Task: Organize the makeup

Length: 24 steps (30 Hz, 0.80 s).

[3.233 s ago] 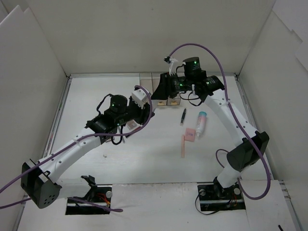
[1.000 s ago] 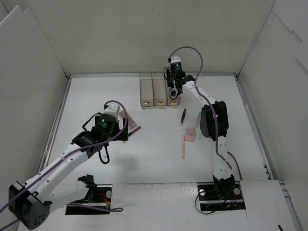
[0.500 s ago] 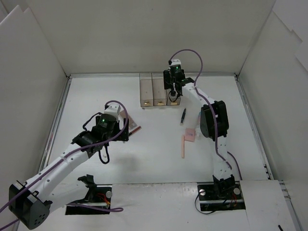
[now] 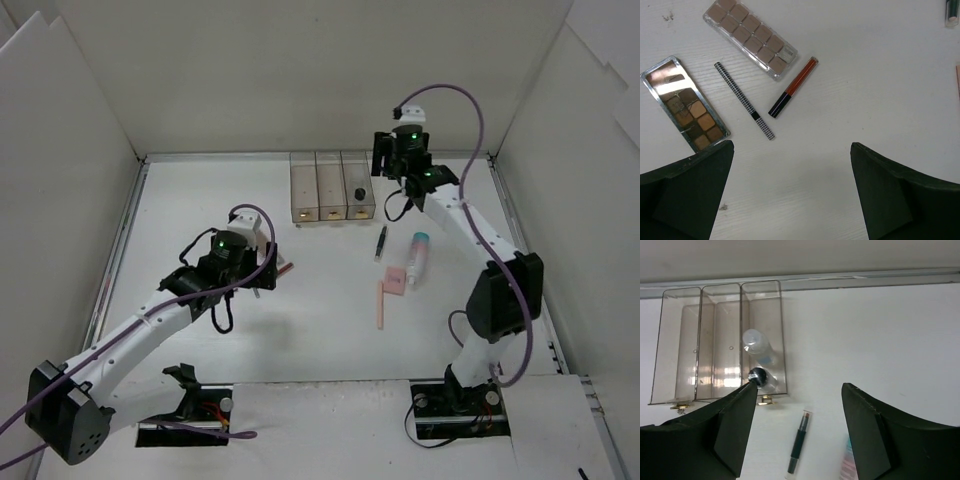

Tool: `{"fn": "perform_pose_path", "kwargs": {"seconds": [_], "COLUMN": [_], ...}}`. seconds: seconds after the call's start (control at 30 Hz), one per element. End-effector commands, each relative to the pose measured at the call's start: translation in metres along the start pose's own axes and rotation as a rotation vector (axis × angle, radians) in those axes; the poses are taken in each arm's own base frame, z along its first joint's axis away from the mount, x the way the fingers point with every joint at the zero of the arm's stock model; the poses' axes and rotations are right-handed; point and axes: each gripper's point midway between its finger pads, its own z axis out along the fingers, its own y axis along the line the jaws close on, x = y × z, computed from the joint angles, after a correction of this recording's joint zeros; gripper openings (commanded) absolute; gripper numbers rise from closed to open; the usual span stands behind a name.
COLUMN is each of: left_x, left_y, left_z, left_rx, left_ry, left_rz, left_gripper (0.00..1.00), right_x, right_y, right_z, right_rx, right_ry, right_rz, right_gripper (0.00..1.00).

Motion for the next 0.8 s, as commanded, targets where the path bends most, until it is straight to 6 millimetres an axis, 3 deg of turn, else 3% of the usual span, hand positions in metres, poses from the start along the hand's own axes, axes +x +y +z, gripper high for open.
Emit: {"fn": "perform_pose_path", "kwargs": {"seconds": [0.0,0.07,0.23,0.43,0.63,0.77], "left_x": [-0.05,-0.053,-0.054,-0.053,-0.051,-0.048], "left_y": [-0.023,-0.025,-0.038,-0.045,-0.05,-0.049], "left_z": [-0.004,-0.001,0.002,0.004,0.001,-0.001], "left_rx": [0.097,0.101,0.167,0.206,0.231,0.229], "left_ry": [-0.129,-0.131,-0.128,-0.127,-0.13,-0.123], "left_rz": [0.009,0.014,0.019,0.019,0.021,0.021], "left_gripper": [0.97,0.97,0.96,0.94,0.93,0.93], "right_x": [0.003,0.014,0.075,0.138,0.177,0.193], "right_y": [-0.041,-0.056,-0.086,-0.097,-0.105,-0.109], "right_z": [-0.032,-0.043,-0.053,-0.04,-0.027,-0.017], "right_rx": [0.07,0.097,0.169,0.179,0.214,0.229], "right_ry": [0.011,0.044,0.211,0.391,0.5,0.551], "right_rz": [0.078,0.09,0.144,0.279,0.383,0.423], "right_gripper": [0.65,0.65,0.65,0.64,0.61,0.6]}}
